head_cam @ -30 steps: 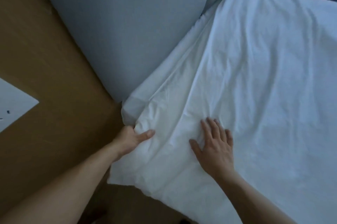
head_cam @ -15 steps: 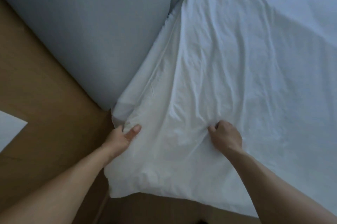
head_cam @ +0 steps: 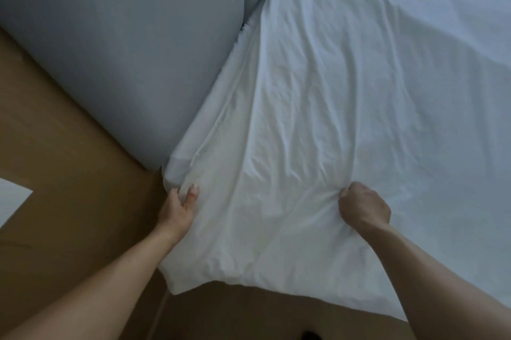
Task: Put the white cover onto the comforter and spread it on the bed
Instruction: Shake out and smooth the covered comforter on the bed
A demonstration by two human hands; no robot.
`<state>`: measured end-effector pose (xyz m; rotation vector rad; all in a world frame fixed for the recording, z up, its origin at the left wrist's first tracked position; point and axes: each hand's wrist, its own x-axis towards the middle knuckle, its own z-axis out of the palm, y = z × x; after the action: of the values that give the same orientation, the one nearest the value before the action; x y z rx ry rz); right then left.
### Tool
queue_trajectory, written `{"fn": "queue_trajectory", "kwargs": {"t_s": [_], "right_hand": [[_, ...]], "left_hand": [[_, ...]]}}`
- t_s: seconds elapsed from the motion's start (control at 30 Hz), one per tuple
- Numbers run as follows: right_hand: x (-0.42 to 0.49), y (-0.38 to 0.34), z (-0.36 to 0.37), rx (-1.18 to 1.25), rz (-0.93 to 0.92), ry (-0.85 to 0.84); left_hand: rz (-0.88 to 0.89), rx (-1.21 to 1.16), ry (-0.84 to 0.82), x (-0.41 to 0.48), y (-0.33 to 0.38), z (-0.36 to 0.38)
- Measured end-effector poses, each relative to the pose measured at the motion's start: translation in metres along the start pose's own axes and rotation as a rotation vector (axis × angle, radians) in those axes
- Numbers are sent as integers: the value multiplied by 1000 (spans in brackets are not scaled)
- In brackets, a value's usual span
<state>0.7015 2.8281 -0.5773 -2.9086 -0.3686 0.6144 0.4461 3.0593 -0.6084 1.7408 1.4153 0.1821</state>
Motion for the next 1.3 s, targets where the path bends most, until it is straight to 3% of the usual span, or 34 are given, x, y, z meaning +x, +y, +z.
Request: {"fn": "queue_trajectory", "kwargs": {"t_s": [0.2,0.33,0.47,0.57,0.8,0.9,0.97,1.03,1.1,1.2,1.3], "right_hand": [[-12,33,-17,139,-102,178],[-10,78,-37,171,39,244],[-13,82,-42,292,-75,258],[-8,108,-40,336,86,228],[-15,85,-4,243,118,104],[-42,58,22,434,54,26],[-75,39,45,583,54,-90],[-106,26,67,847,167,-270],[-131,14,82,1145,392,-384],[-151,5,99,1400,656,-327],[-163,3,86,1800,715,-260]], "left_hand": [[52,109,117,-5,23,5],[64,116,114,-8,40,17],[44,105,98,-10,45,25],[43,69,86,-15,43,27],[-128,-24,-196,-27,25,31],[-168,-54,-257,-29,23,21],[-179,-224,-261,-34,29,9],[-180,-434,-284,-40,40,-8],[-157,-553,-346,-41,50,-32],[-104,-640,-436,-36,59,-65],[-78,-695,-469,-36,69,-85]]}}
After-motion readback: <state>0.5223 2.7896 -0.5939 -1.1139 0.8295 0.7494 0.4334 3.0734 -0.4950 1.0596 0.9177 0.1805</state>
